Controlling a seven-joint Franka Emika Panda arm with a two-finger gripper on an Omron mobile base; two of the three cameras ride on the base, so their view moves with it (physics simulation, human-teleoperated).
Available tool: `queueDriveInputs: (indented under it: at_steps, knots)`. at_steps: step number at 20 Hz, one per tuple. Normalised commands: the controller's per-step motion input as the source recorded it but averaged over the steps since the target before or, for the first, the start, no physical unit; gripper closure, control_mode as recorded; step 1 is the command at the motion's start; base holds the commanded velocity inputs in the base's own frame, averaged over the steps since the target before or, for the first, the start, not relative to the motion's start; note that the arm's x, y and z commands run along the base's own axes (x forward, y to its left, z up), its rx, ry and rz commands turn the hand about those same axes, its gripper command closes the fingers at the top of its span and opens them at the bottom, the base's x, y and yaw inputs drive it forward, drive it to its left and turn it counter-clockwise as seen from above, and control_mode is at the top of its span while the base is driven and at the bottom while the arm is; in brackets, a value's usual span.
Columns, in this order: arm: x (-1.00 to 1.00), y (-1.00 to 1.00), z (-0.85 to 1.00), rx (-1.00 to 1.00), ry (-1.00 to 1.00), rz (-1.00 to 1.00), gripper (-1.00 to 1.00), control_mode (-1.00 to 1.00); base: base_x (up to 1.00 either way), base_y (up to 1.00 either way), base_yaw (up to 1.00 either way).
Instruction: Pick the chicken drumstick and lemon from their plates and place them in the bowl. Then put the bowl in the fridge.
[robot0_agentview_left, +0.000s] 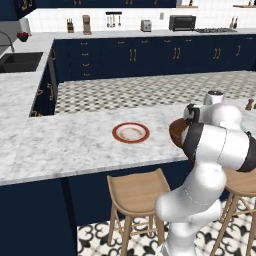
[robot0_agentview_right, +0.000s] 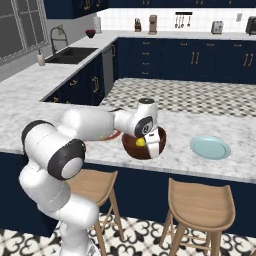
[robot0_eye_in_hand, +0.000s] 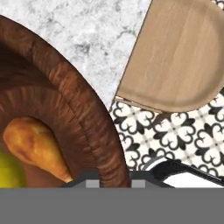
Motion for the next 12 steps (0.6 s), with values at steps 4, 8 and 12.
queueDriveInputs:
  at_steps: [4,8,12]
  knots:
    - [-0.77,0.36,0.52,0.21,0.0,-0.55,1.0,-1.0,0.0,0.0,0.0]
    - [-0.65,0.74,0.75,0.14,-0.04,-0.37,1.0,-1.0,0.0,0.0,0.0]
    - [-0.57,0.89,0.98,-0.01,-0.22,-0.05,1.0,-1.0,0.0,0.0,0.0]
